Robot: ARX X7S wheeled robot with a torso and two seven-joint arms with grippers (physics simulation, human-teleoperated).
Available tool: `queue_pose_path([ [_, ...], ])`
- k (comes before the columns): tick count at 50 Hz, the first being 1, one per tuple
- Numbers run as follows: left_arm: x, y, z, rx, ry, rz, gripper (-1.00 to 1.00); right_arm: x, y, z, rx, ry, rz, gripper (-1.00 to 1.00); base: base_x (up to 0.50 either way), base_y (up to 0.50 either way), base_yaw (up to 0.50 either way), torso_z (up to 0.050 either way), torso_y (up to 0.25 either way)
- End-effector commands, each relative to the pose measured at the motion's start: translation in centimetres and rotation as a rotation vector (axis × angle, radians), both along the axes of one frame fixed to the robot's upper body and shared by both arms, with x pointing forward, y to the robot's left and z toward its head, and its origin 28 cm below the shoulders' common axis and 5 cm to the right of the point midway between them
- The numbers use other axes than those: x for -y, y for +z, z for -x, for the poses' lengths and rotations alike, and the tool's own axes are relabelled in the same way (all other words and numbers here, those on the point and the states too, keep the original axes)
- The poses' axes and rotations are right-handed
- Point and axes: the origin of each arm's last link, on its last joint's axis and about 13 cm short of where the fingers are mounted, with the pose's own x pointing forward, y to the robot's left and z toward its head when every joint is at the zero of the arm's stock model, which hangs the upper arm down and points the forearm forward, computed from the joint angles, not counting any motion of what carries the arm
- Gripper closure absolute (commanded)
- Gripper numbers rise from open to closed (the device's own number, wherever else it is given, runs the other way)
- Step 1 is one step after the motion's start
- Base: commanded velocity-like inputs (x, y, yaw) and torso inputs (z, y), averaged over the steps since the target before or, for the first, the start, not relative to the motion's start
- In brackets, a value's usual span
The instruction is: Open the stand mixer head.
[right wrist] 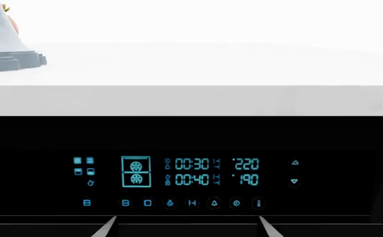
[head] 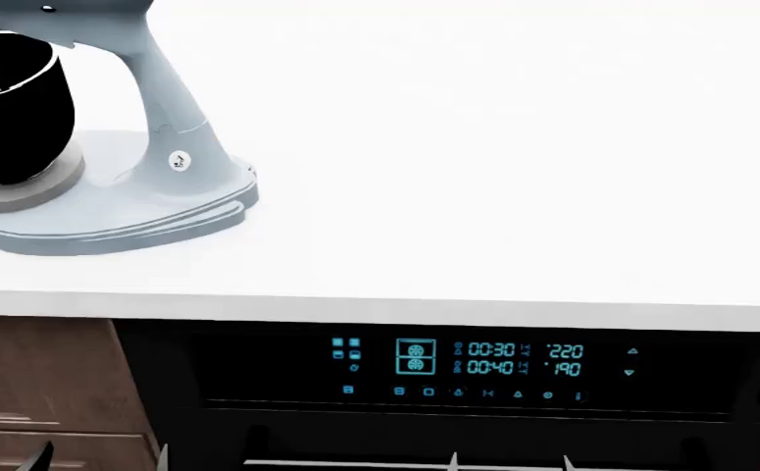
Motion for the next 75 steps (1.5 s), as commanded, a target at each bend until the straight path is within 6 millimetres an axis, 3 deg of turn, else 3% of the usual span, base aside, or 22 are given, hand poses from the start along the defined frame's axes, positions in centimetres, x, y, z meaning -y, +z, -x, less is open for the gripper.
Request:
queue_pose_path([
  [1, 0.03, 0.09, -0.03, -0.001, -0.003, -0.002, -1.0, -0.17, -0.41, -0.05, -0.012, 0.001, 0.032, -1.0, 0.0, 0.0, 0.0, 0.0, 0.0],
  [14, 0.6, 0.44, 0.31, -0.027, -0.031, -0.047, -1.0, -0.02, -0.74, -0.11, -0.015, 0.012, 0.088, -1.0, 0.0, 0.0, 0.0, 0.0, 0.0],
  [16, 0.6, 0.79, 0.38, 0.049, -0.042, -0.07, -1.0, -0.16, -0.86, -0.01, -0.014, 0.017, 0.085, -1.0, 0.0, 0.0, 0.0, 0.0, 0.0],
  [20, 0.26, 0.63, 0.62, 0.052, -0.068, 0.005, -1.0, -0.06, -0.66, -0.31, -0.006, 0.009, 0.093, -1.0, 0.0, 0.0, 0.0, 0.0, 0.0],
  [23, 0.29, 0.48, 0.54, 0.058, -0.054, -0.032, -1.0, -0.14, -0.68, -0.17, -0.004, 0.042, 0.082, -1.0, 0.0, 0.0, 0.0, 0.0, 0.0],
  [24, 0.31, 0.44, 0.54, 0.054, -0.065, -0.028, -1.0, -0.27, -0.76, -0.24, 0.008, 0.017, 0.214, -1.0, 0.0, 0.5, 0.0, 0.0, 0.0],
  [26, 0.35, 0.37, 0.56, 0.05, -0.072, -0.023, -1.0, -0.28, -0.73, 0.02, 0.01, 0.048, 0.112, -1.0, 0.0, 0.5, 0.0, 0.0, 0.0],
  [50, 0.34, -0.1, 0.46, 0.035, -0.047, -0.063, -1.0, -0.17, -0.9, 0.05, 0.014, 0.049, 0.125, -1.0, 0.0, 0.5, 0.0, 0.0, 0.0],
  [57, 0.46, -0.1, 0.43, 0.009, -0.046, -0.056, -1.0, -0.05, -1.04, -0.1, 0.012, 0.05, 0.1, -1.0, 0.0, 0.0, 0.0, 0.0, 0.0],
  [59, 0.33, 0.19, 0.65, -0.013, -0.138, 0.029, -1.0, -0.06, -1.13, -0.1, 0.005, 0.052, 0.096, -1.0, 0.0, 0.0, 0.0, 0.011, 0.0],
  [75, 0.28, 0.54, 0.66, 0.005, -0.122, -0.03, -1.0, -0.2, -1.29, 0.12, -0.002, 0.071, 0.123, -1.0, 0.0, 0.0, 0.0, 0.05, 0.042],
])
